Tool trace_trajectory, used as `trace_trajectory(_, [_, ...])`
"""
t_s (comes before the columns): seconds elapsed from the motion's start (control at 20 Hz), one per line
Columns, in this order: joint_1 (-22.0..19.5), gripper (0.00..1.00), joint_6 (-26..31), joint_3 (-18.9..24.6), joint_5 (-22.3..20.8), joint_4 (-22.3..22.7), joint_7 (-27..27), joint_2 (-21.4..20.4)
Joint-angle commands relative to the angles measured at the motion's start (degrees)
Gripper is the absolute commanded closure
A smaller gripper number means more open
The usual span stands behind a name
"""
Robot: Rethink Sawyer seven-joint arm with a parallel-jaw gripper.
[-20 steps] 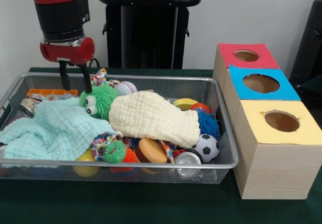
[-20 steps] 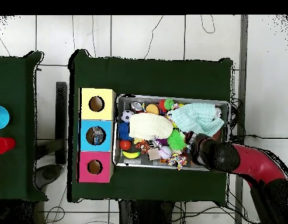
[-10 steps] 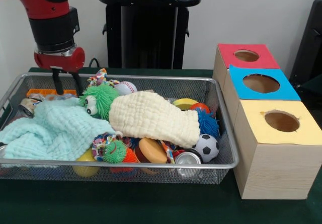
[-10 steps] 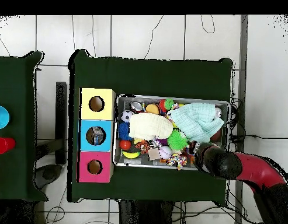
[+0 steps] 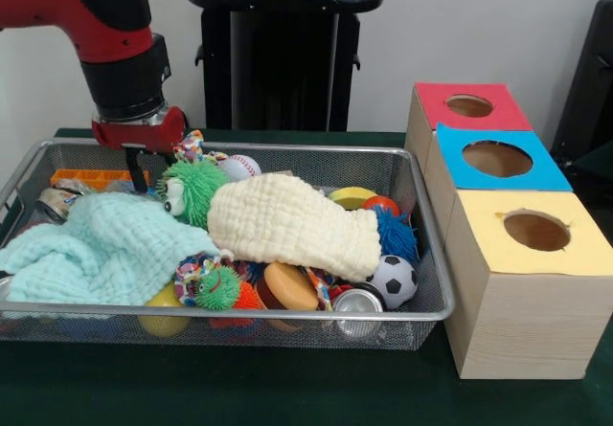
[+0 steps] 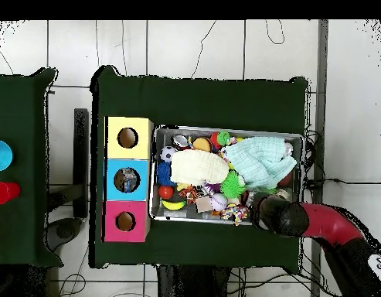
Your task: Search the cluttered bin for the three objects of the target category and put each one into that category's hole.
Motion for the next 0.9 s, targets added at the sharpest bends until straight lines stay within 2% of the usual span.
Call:
trace_trajectory(0.05, [1.1,0.0,0.0,6.0,-3.6,-5.9,-11.5,2.9])
trace_trajectory(0.35, [1.2,0.0,-0.1,6.6,-4.7,-8.8,-11.8,4.8])
trace_trajectory(0.6, [2.4,0.0,5.9,6.9,-2.7,-9.6,-12.6,2.4])
trace_trajectory(0.9, [3.2,0.0,8.9,7.8,-1.8,-11.2,-13.5,0.5])
